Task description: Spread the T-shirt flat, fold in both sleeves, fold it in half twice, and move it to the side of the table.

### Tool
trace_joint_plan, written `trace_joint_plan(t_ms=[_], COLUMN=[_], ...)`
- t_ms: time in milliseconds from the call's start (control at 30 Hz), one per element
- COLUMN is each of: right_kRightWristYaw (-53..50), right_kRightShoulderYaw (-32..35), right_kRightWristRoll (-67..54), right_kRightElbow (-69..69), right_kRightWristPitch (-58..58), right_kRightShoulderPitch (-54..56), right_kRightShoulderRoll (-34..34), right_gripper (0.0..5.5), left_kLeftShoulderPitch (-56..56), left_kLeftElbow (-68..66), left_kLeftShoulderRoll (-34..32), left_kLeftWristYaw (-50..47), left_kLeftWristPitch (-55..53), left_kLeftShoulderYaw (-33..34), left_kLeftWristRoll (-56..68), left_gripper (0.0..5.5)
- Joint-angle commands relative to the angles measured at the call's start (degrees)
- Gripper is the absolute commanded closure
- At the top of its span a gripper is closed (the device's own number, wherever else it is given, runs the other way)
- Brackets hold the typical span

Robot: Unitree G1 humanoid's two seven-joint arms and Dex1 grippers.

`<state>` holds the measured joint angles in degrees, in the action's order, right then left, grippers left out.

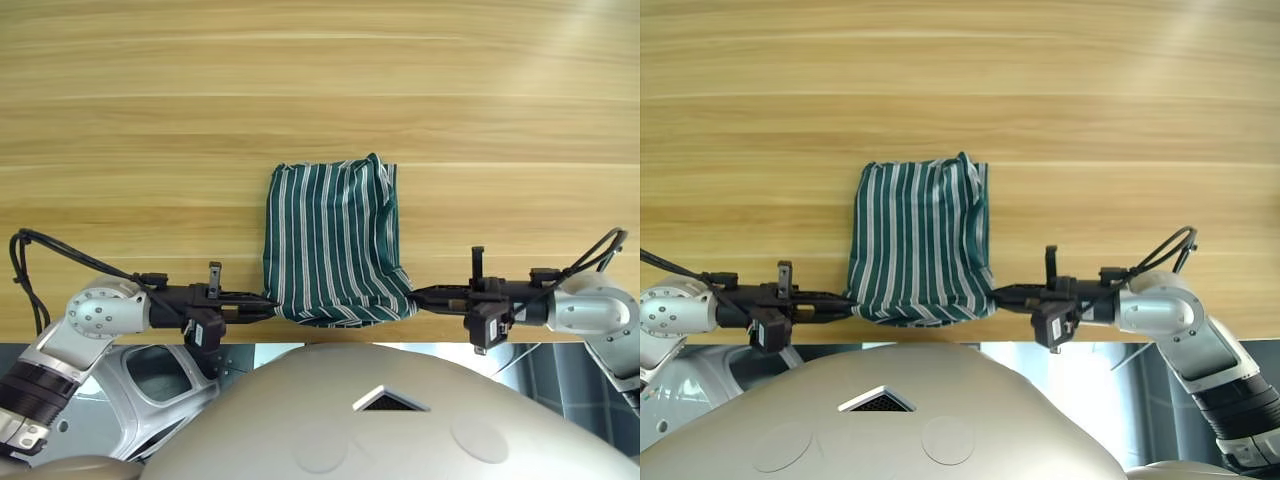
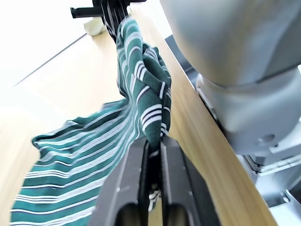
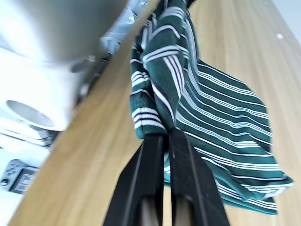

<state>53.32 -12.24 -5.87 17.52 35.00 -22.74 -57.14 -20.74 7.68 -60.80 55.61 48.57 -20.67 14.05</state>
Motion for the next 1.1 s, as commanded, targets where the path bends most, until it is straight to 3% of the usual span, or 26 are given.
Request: trace_joint_plan(t_ms=[33,533,933,1100], right_kRightWristYaw=[-1.64,-11.00,-18.22,-21.29], right_kRightShoulderYaw=[1.58,1.84,-4.12,-5.46], right_kRightWristRoll=[-0.32,11.43,22.03,24.62], right_kRightElbow=[-0.39,-10.09,-23.48,-28.12], right_kRightWristPitch=[-2.26,-15.07,-20.14,-22.54], right_kRightShoulderPitch=[3.02,16.37,28.71,31.95], right_kRightShoulderRoll=[2.12,12.58,24.04,27.83], right_gripper=[5.50,5.50,5.50,5.50], left_kLeftShoulderPitch=[2.34,17.75,34.31,41.59], left_kLeftElbow=[1.08,-10.65,-36.67,-51.18], left_kLeftShoulderRoll=[1.54,18.16,30.08,33.48], left_kLeftWristYaw=[-0.91,-10.55,-14.40,-21.19], left_kLeftWristPitch=[-2.32,-16.82,-12.64,-8.26], left_kLeftShoulderYaw=[3.20,9.42,8.19,6.88], left_kLeftWristRoll=[2.62,-6.77,-15.45,-23.35], left_gripper=[5.35,5.35,5.35,5.35])
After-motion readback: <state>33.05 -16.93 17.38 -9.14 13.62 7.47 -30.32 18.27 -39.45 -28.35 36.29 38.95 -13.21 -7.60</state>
